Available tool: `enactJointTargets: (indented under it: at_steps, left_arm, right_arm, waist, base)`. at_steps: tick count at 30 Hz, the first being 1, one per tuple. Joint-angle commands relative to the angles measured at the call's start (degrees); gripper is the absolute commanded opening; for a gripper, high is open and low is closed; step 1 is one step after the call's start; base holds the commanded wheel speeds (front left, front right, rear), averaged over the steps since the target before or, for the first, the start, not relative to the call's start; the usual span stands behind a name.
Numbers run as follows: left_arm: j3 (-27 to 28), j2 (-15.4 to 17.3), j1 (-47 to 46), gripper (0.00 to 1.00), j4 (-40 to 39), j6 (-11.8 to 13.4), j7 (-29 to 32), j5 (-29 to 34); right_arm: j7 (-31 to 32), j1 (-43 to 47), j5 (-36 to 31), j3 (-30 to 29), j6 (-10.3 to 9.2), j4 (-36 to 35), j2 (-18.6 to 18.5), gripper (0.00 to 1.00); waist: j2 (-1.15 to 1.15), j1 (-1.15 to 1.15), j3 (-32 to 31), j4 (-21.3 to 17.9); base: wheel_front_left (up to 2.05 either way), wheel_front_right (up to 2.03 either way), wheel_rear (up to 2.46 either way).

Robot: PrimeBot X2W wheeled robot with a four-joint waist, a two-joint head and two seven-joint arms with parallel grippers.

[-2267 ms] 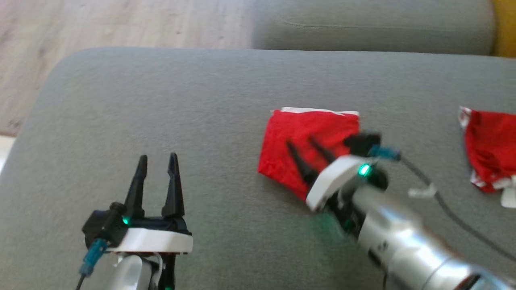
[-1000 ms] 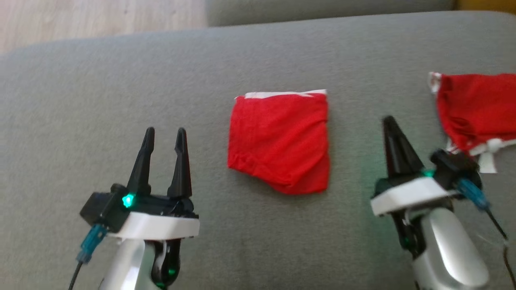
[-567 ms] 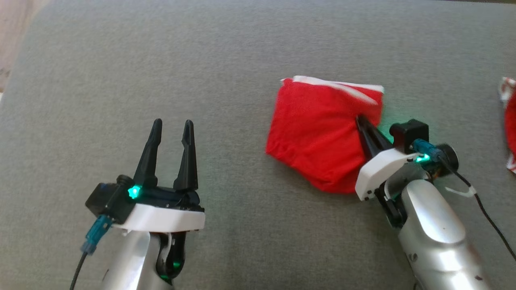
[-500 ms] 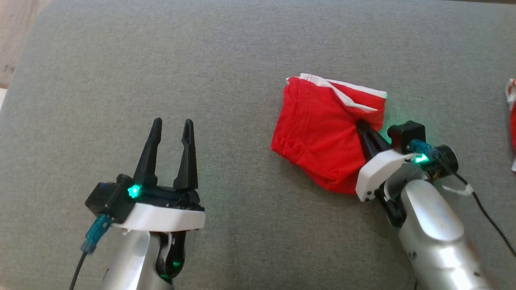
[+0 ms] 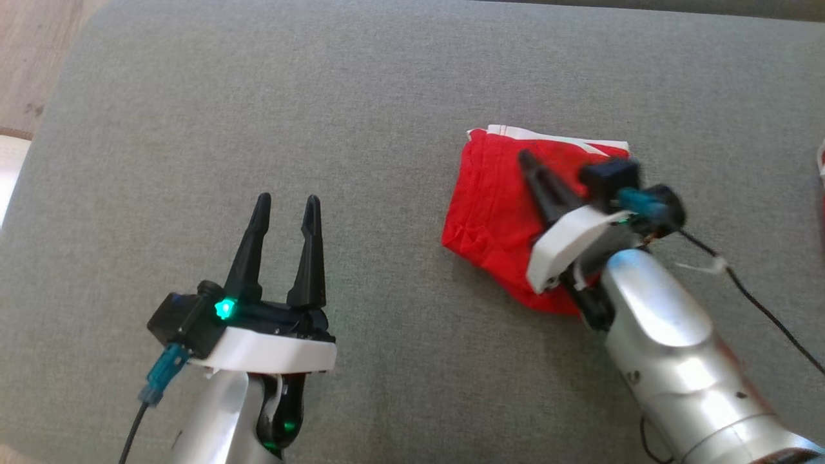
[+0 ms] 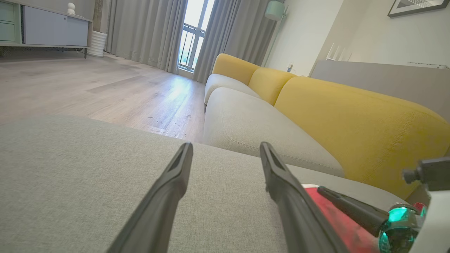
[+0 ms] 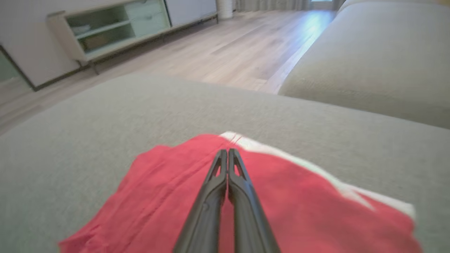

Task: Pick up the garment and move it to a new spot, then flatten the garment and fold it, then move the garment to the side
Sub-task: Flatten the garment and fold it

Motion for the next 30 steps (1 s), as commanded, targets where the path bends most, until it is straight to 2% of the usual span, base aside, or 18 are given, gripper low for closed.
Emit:
enactJointTargets:
  at_steps: [1, 6, 12, 19, 30]
  left_arm:
    - [1.6, 0.4, -1.0, 1.0, -1.6, 0.1, -0.3, -0.3]
    - [1.8, 0.4, -1.2, 1.0, -1.6, 0.3, -0.3, -0.6]
    - [3.5, 0.4, -0.6, 1.0, -1.5, 0.4, -0.3, -0.2]
    - [5.0, 0.4, 0.0, 1.0, -2.3, 0.3, -0.3, 0.6]
    - [6.1, 0.4, 1.0, 1.0, -3.5, 0.0, -0.3, 1.9]
  right_arm:
    - [1.1, -1.2, 0.5, 2.2, 0.43, -0.5, 0.8, 0.0]
    - [5.9, -1.0, 3.7, 9.2, 0.43, 2.9, 0.8, 0.0]
    - [1.4, -2.1, 6.1, 9.3, 0.43, 3.0, 0.8, 0.0]
    - [-5.0, -2.3, 6.3, 2.4, 0.43, 1.3, 0.8, 0.0]
    - [-6.6, 6.8, -0.8, -14.3, 0.43, -7.7, 0.8, 0.0]
  waist:
    - [0.0, 0.0, 0.1, 0.1]
    - [0.0, 0.0, 0.1, 0.5]
    - [0.0, 0.0, -0.9, -0.8]
    - [0.0, 0.0, -3.5, -4.5]
    - [0.0, 0.0, -7.0, -10.8]
  base:
    - [0.0, 0.0, 0.0]
    - [0.0, 0.0, 0.0]
    - [0.0, 0.0, 0.0]
    - [0.0, 0.0, 0.0]
    - [0.0, 0.0, 0.0]
